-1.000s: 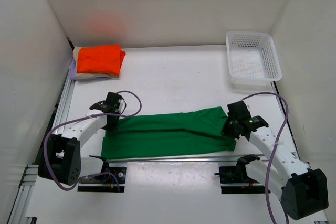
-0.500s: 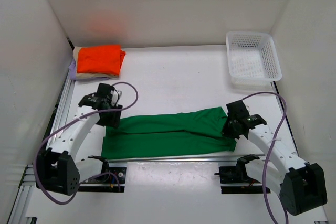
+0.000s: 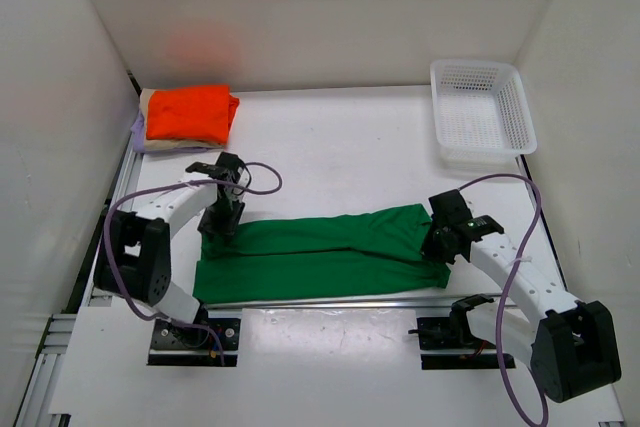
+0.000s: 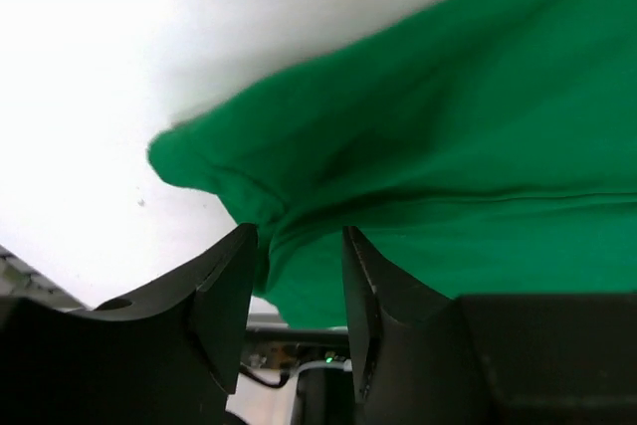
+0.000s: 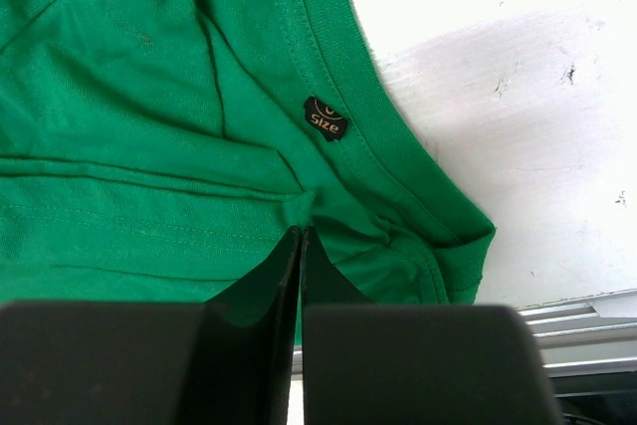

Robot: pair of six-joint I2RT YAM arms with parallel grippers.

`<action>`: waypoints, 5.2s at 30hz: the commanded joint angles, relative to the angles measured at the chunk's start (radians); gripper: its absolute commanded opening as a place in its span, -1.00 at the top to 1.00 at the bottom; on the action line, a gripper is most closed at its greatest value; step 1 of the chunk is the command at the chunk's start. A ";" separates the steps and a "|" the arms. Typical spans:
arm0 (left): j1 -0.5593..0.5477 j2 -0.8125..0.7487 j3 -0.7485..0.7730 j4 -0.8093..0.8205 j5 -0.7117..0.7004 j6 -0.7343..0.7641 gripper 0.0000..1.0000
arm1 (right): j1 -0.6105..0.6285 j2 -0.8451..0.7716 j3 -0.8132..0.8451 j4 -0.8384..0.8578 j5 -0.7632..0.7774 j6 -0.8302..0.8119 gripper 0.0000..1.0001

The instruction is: Fold and stack the t-shirts

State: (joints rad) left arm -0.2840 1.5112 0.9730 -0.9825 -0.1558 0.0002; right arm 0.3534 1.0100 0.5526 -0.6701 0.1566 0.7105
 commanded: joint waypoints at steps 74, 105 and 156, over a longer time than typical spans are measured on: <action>0.029 -0.060 -0.177 0.245 -0.283 0.000 0.79 | -0.071 0.068 0.101 0.069 -0.092 -0.026 0.99; -0.466 0.478 0.886 -0.088 0.539 0.000 -0.25 | -0.062 0.136 0.021 0.113 -0.138 0.035 0.99; -0.601 0.811 1.004 0.007 0.518 0.000 0.56 | -0.062 0.145 0.020 0.104 -0.101 0.018 0.99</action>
State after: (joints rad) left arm -0.8787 2.3417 1.9766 -0.9707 0.3355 -0.0040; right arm 0.2886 1.1522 0.5423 -0.5499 0.0284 0.7456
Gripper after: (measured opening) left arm 0.248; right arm 0.005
